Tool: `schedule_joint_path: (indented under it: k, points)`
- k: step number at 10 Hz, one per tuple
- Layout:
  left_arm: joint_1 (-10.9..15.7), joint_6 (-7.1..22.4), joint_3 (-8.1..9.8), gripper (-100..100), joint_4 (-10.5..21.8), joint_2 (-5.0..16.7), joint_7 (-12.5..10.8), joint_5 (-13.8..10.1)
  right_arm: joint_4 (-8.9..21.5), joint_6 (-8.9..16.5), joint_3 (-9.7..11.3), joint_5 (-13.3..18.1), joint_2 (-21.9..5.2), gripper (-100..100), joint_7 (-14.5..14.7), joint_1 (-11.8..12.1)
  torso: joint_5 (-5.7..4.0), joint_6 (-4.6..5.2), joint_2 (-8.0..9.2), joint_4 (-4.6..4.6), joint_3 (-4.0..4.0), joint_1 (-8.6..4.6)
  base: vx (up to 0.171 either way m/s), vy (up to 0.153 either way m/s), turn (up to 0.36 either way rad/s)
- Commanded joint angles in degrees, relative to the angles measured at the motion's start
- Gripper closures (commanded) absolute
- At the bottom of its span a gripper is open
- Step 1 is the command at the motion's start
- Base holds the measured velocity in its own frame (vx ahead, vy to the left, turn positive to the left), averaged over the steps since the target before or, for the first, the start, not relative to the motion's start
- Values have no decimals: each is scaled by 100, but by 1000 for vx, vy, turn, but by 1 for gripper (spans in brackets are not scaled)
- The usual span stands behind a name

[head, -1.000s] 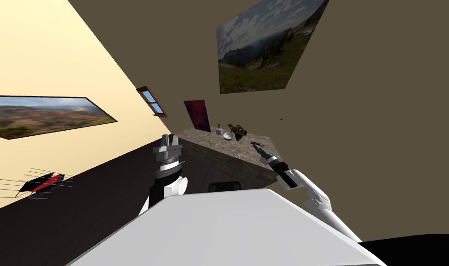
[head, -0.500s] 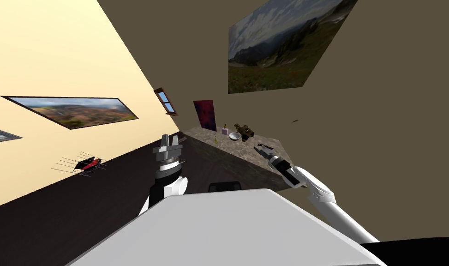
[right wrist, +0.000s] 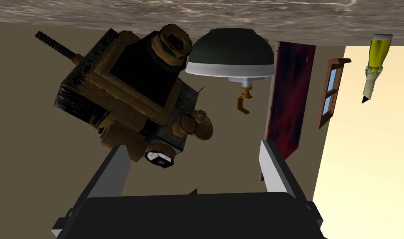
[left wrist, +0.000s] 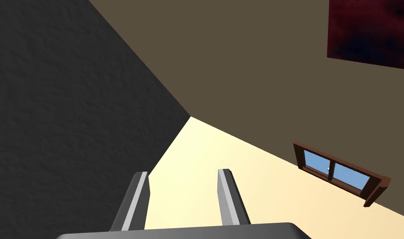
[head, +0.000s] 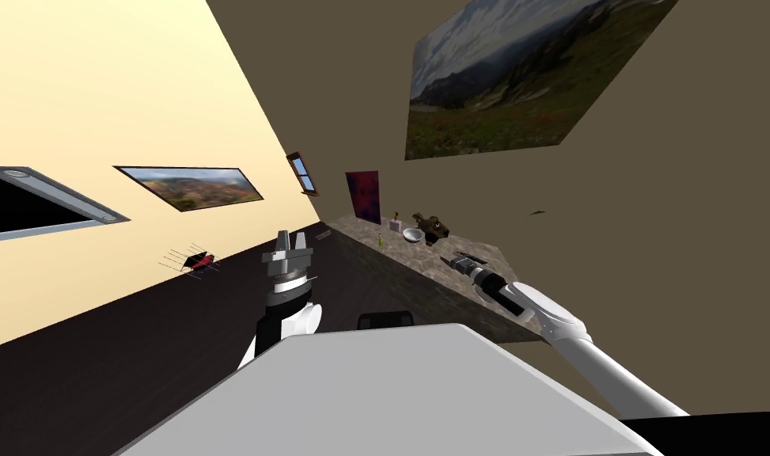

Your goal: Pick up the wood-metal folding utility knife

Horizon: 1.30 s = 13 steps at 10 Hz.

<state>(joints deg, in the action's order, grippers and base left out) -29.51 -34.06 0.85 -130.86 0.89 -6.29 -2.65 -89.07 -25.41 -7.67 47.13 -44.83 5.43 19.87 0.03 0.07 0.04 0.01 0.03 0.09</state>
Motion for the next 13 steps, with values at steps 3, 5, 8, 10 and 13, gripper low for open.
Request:
schedule_joint_path:
  k: [3,5,8,10,13]
  points:
    - [1,0,0,0,0,0,0,0,603,-147,81,383,-337,-100,-29,-146,-1,-6,3,1,2,-5,1,17,123]
    - [1,0,0,0,0,0,0,0,957,-288,148,675,-627,-100,-69,-254,-1,-6,2,1,1,-7,3,16,189]
    - [1,0,0,0,0,0,0,0,1386,-440,223,959,-911,-100,-114,-365,-2,-5,2,1,2,-9,5,9,93]
    - [1,0,0,0,0,0,0,0,1772,-602,304,1233,-1185,-100,-164,-482,-2,-5,2,1,1,-10,4,6,188]
    - [0,0,1,0,0,1,0,0,2331,-949,478,1712,-1672,-100,-279,-726,-4,4,4,1,3,-14,3,1,161]
